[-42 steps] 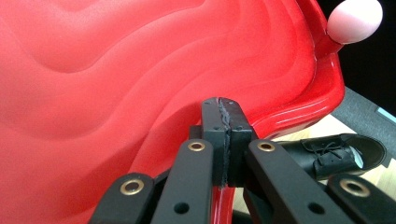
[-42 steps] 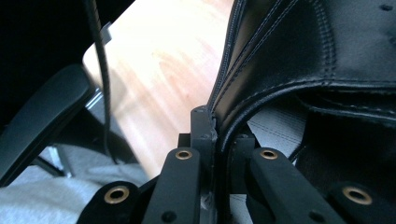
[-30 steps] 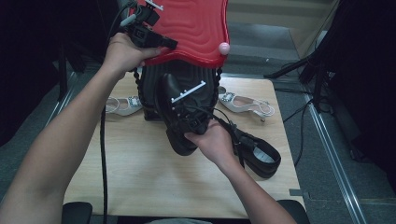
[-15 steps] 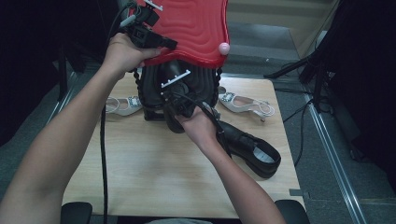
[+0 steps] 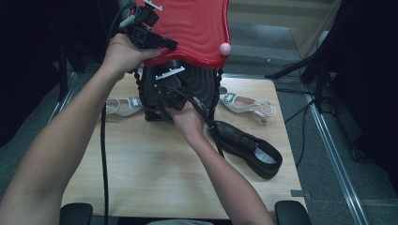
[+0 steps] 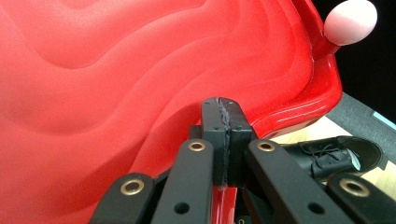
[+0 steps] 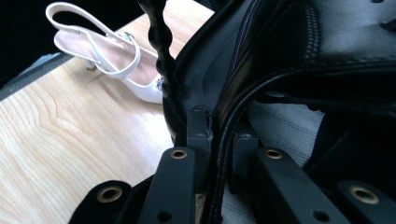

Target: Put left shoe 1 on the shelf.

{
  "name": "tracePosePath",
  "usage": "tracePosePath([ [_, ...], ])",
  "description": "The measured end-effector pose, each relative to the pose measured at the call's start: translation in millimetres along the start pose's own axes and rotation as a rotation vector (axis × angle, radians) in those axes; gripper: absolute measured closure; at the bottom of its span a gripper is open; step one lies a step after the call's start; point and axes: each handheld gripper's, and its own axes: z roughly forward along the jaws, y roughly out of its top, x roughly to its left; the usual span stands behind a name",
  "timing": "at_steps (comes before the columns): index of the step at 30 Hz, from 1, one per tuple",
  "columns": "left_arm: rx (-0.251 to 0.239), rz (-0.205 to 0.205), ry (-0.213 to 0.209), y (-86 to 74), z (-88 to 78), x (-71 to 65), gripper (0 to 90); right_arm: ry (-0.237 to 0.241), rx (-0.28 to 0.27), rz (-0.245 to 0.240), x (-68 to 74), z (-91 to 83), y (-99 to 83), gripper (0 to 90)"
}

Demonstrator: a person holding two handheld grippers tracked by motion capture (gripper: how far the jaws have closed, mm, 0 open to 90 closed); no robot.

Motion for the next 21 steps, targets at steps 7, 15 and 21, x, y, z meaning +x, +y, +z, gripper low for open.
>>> tracePosePath([
  [7, -0.002, 0.000, 0.002, -0.4, -0.2, -0.7, 90.0, 0.006, 0.008, -0.011, 2.6, 7.5, 0.8, 73.7],
  [15, -0.003, -0.006, -0.001, 0.2, 0.6, 0.0, 90.0, 0.035, 0.031, 0.005, 5.3, 3.6, 2.6, 65.1],
  [21, -0.001, -0.007, -0.002, 0.6, 0.9, 0.3, 90.0, 0.067, 0.009, 0.018, 8.7, -15.4, 1.2, 62.3],
])
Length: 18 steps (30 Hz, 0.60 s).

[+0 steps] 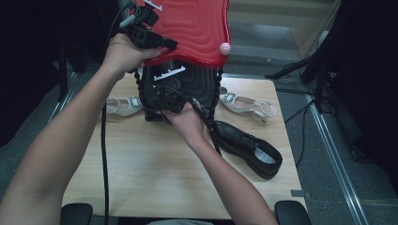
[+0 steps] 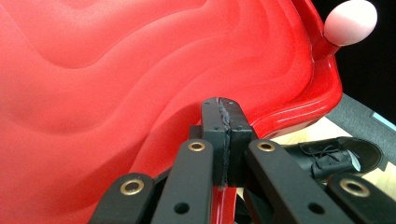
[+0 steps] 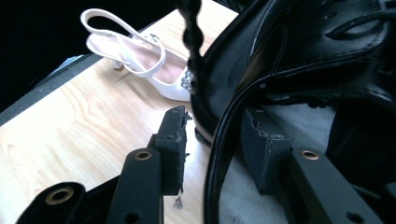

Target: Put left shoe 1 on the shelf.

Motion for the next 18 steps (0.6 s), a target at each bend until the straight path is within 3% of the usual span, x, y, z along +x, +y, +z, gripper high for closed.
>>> tracePosePath([
  [3, 0.000, -0.001, 0.000, -0.2, -0.1, -0.1, 90.0, 0.018, -0.006, 0.005, 3.4, -11.4, -1.7, 63.0],
  [10, -0.003, 0.004, 0.003, 0.1, 0.4, 0.1, 90.0, 0.121, 0.001, 0.050, 4.9, -35.0, -14.5, 69.2],
  [14, -0.003, 0.000, 0.002, -0.2, 0.2, -0.2, 90.0, 0.143, 0.004, 0.014, 7.4, -46.6, -27.6, 78.7],
  [18, -0.003, 0.001, 0.003, -0.3, 0.2, -0.3, 90.0, 0.167, 0.042, -0.004, 5.7, -45.7, -46.8, 89.2],
])
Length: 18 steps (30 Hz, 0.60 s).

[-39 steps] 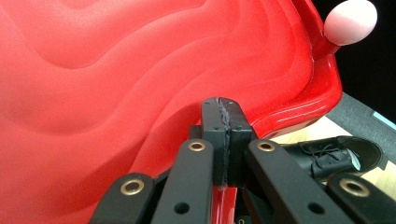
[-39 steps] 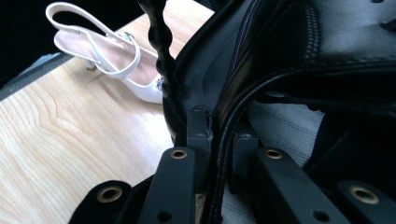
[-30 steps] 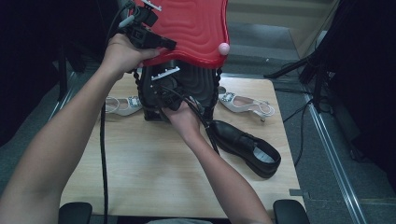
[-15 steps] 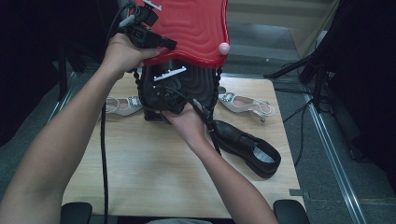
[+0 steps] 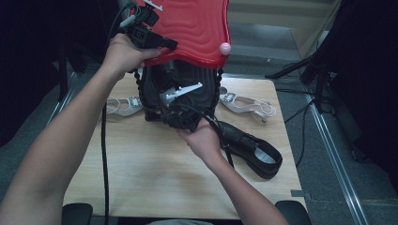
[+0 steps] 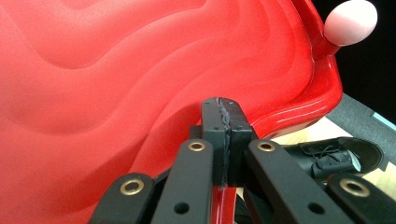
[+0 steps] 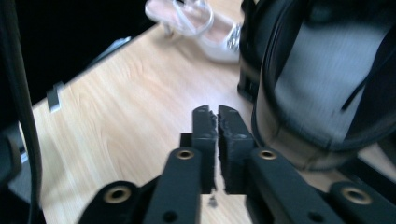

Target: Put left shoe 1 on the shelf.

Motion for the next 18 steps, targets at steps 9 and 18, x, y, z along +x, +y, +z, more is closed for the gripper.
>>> tracePosePath([
  [9, -0.001, 0.001, 0.000, -0.5, -0.3, -0.4, 90.0, -0.064, 0.027, 0.024, -23.4, 15.6, -25.6, 90.0],
  [18, 0.004, 0.004, 0.006, -0.1, -0.4, -1.2, 90.0, -0.063, 0.017, 0.014, -22.5, 20.2, -19.3, 90.0],
])
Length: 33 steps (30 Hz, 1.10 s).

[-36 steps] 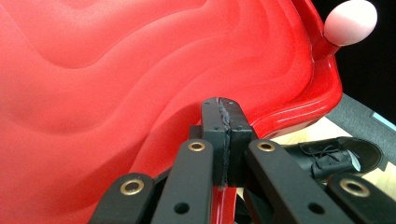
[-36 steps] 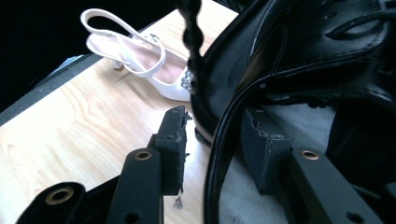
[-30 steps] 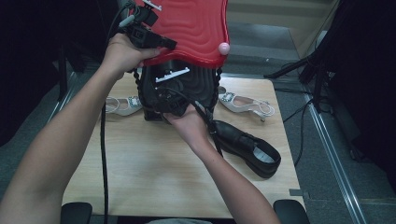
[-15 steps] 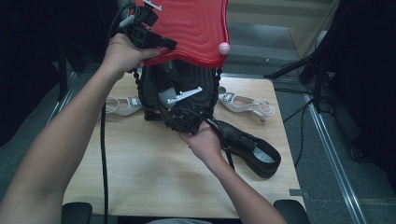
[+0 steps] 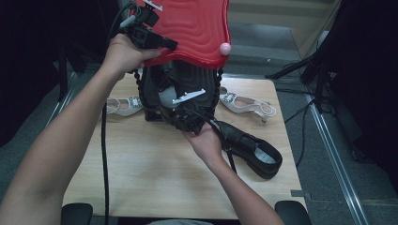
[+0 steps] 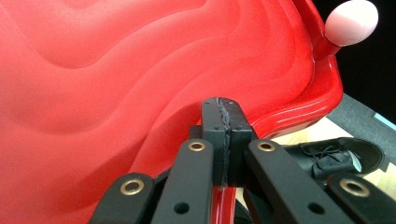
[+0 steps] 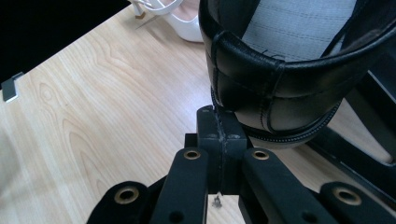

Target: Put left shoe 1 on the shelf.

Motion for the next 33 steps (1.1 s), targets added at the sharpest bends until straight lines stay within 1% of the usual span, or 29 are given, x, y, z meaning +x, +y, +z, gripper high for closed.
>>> tracePosePath([
  [4, -0.001, 0.000, 0.000, -0.3, -0.2, -0.2, 90.0, 0.007, -0.020, -0.010, 0.8, 5.4, 9.0, 90.0],
  [6, -0.001, 0.002, 0.000, -0.3, -0.2, -0.3, 90.0, 0.000, -0.017, -0.003, 1.5, 10.2, 16.0, 90.0],
  [8, -0.002, 0.001, 0.000, -0.5, -0.2, -0.4, 90.0, 0.011, -0.018, 0.010, 1.2, 13.9, 21.3, 90.0],
  [10, -0.003, 0.001, 0.000, -0.6, -0.3, -0.2, 90.0, 0.009, -0.020, 0.014, 1.7, 18.8, 27.2, 90.0],
  [12, -0.003, 0.001, -0.001, -0.6, -0.3, 0.1, 90.0, 0.003, -0.025, 0.019, 2.5, 24.0, 33.7, 90.0],
  [14, -0.004, 0.000, -0.006, -0.7, -0.1, 0.9, 90.0, -0.007, -0.032, 0.013, 2.8, 28.0, 38.6, 90.0],
  [15, -0.005, -0.003, -0.009, -0.8, -0.1, 1.4, 90.0, -0.014, -0.036, 0.019, 3.5, 30.3, 41.6, 90.0],
  [16, -0.007, -0.008, -0.012, -0.9, -0.1, 1.6, 90.0, -0.016, -0.045, 0.010, 3.4, 32.6, 43.8, 90.0],
  [18, -0.003, -0.016, -0.017, -0.9, -0.6, 2.8, 90.0, -0.027, -0.051, 0.009, 3.3, 35.8, 47.5, 90.0],
  [21, -0.002, -0.018, -0.014, -0.9, -0.8, 3.1, 90.0, -0.031, -0.059, 0.005, 4.2, 41.2, 53.3, 90.0],
  [23, -0.001, -0.015, -0.008, -0.8, -0.9, 2.2, 90.0, -0.044, -0.063, -0.001, 6.2, 44.7, 56.8, 90.0],
  [26, -0.008, -0.010, 0.009, -1.1, -0.8, 0.6, 90.0, -0.030, -0.080, 0.003, 5.0, 49.5, 60.8, 90.0],
  [27, -0.006, -0.010, 0.008, -1.1, -0.9, 0.5, 90.0, -0.022, -0.080, 0.016, 4.3, 50.5, 61.9, 90.0],
  [28, -0.005, -0.009, 0.007, -1.3, -1.1, 0.9, 90.0, -0.020, -0.086, 0.013, 3.3, 52.0, 62.6, 90.0],
  [29, -0.005, -0.012, 0.005, -1.4, -1.3, 1.3, 90.0, -0.029, -0.083, 0.016, 3.0, 53.9, 63.5, 90.0],
  [31, -0.006, -0.019, 0.001, -1.8, -1.7, 2.5, 90.0, -0.056, -0.039, 0.017, 1.6, 61.0, 65.1, 90.0],
  [32, -0.005, -0.018, 0.002, -2.0, -2.2, 2.8, 90.0, -0.051, -0.033, 0.024, 0.8, 65.2, 64.4, 90.0],
  [33, -0.002, -0.017, 0.001, -2.3, -2.8, 3.0, 90.0, -0.040, -0.043, 0.023, 0.6, 66.1, 63.3, 90.0],
])
